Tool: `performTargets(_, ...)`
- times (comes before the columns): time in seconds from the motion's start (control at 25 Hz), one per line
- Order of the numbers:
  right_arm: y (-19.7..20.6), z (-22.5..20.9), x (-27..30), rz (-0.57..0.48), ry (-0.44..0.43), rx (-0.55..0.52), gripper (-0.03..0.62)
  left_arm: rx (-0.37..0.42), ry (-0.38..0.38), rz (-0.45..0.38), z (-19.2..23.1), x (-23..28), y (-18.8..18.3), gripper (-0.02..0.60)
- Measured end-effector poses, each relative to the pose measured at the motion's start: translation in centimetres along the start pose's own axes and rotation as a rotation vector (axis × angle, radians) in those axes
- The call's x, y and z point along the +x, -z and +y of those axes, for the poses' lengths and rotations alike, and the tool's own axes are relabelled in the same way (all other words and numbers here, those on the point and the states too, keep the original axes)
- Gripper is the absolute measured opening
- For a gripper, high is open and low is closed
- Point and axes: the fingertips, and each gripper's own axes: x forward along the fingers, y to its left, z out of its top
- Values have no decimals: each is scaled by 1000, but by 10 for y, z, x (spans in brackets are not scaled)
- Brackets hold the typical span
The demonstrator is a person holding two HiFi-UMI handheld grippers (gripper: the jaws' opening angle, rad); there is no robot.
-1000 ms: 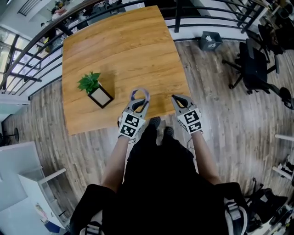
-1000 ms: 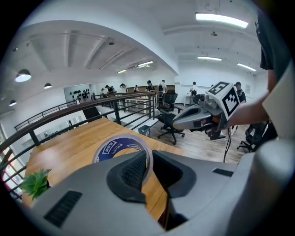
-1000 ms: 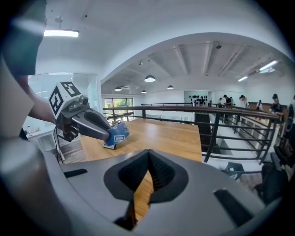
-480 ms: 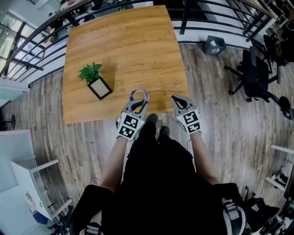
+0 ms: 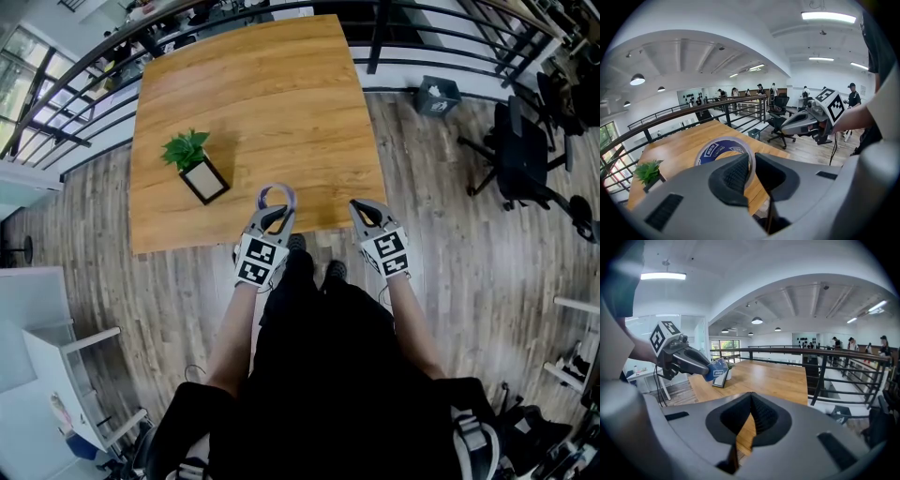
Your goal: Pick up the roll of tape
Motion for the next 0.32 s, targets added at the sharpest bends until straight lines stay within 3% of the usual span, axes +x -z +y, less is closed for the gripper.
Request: performTargets(0.32, 5, -7, -7, 8, 16, 11, 8, 2, 10, -2, -5, 6, -1, 58)
